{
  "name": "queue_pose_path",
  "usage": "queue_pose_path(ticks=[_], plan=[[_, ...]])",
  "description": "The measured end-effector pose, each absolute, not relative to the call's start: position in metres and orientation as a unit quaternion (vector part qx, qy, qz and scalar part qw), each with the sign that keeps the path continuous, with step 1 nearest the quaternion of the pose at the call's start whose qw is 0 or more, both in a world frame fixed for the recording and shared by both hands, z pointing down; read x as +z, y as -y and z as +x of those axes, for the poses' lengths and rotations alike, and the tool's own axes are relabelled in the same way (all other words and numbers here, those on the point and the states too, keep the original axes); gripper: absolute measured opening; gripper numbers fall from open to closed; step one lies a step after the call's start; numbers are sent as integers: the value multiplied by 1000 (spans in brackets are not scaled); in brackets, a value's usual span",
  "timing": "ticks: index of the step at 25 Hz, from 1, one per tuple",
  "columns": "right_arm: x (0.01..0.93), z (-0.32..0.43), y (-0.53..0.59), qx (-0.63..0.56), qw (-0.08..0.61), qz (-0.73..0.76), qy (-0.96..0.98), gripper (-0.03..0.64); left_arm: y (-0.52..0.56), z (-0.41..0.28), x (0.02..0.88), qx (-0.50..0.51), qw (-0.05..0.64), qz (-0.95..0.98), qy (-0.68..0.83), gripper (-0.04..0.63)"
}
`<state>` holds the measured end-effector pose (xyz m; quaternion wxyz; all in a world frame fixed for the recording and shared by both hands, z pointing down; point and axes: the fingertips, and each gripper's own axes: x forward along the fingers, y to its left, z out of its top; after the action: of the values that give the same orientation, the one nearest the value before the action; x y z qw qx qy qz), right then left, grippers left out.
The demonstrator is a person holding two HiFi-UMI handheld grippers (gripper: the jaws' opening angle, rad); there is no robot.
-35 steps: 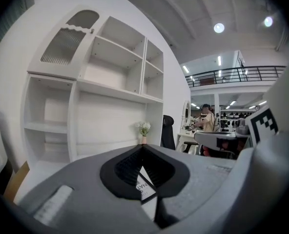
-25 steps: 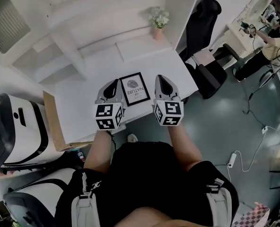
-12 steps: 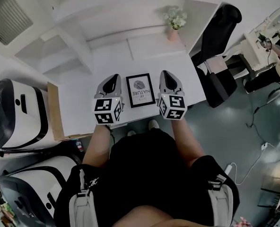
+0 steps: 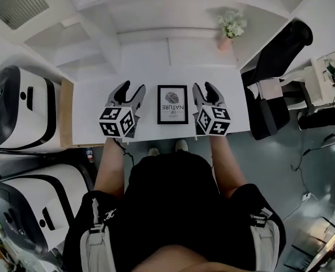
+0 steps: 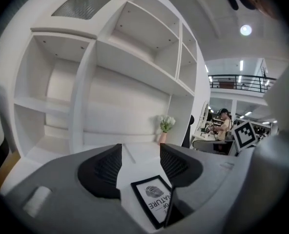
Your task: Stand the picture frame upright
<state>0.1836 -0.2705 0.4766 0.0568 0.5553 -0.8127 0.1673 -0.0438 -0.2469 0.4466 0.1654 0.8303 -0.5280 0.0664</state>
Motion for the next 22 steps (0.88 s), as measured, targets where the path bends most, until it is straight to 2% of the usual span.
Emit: queue_pose_path(ticks=[9, 22], plan=[[555, 183, 267, 247, 118, 526, 805, 167, 229, -75, 531, 131, 248, 798, 533, 241], [648, 174, 244, 296, 225, 494, 786, 167, 198, -77, 619, 188, 336, 776, 500, 241]])
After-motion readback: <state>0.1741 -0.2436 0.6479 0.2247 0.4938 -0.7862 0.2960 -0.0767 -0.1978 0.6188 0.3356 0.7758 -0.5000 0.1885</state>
